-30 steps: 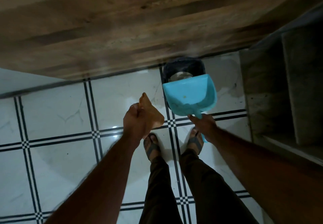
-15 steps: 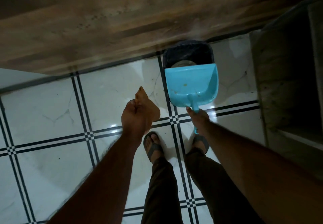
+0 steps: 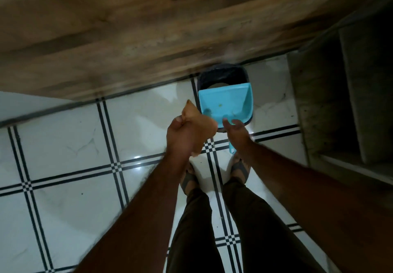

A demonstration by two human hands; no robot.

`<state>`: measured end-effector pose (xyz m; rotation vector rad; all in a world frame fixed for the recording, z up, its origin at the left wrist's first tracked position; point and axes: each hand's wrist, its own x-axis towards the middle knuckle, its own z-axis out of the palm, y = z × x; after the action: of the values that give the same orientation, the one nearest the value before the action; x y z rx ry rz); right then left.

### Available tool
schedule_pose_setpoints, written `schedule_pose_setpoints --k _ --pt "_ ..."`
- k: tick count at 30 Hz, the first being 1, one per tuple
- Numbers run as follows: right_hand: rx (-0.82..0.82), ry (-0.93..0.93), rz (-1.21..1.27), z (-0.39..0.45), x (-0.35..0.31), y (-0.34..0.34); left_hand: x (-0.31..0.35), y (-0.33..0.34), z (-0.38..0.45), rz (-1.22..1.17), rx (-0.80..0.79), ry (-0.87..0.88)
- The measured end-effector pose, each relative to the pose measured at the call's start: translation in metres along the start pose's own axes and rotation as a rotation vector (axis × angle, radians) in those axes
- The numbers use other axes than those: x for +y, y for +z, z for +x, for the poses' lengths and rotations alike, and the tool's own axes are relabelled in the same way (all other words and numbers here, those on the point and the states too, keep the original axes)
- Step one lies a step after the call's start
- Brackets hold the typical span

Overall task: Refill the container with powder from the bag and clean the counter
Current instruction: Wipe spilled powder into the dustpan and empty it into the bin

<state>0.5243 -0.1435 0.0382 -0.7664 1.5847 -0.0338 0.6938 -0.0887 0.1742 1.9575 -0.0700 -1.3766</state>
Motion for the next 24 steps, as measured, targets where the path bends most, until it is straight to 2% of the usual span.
schedule_pose_setpoints --k 2,3,4,7,9,13,16,18,20,24 --pt "-0.372 0.027 0.365 -0.053 -0.036 -0.010 0.033 0.010 -0.025 -0.035 -0.076 0.023" --pt "-0.484 0.002 0.470 -0.077 -0.053 -0.021 0.048 0.015 -0.037 -0.076 -0.110 0.019" --pt "-0.519 -0.053 0.547 -0.103 -0.072 -0.033 0.063 0.021 -0.049 -0.136 -0.147 0.007" --pt "-0.420 -0.219 0.619 -0.173 -0.121 -0.078 0.115 0.041 -0.091 -0.281 -0.247 -0.037" --pt "-0.310 -0.315 0.646 -0.218 -0.151 -0.111 0.150 0.058 -0.118 -0.283 -0.314 -0.010" --pt "-0.018 -0.521 0.529 -0.307 -0.195 -0.187 0.209 0.102 -0.185 -0.102 -0.494 0.109" --pt "0.152 -0.655 0.305 -0.367 -0.208 -0.255 0.231 0.140 -0.227 0.103 -0.499 0.259" --pt "0.292 -0.666 0.190 -0.398 -0.205 -0.300 0.240 0.168 -0.256 0.197 -0.545 0.319" --pt "0.407 -0.640 0.200 -0.415 -0.192 -0.337 0.243 0.195 -0.282 0.268 -0.598 0.345" --pt "0.473 -0.490 0.583 -0.444 -0.157 -0.406 0.236 0.260 -0.323 0.426 -0.655 0.470"
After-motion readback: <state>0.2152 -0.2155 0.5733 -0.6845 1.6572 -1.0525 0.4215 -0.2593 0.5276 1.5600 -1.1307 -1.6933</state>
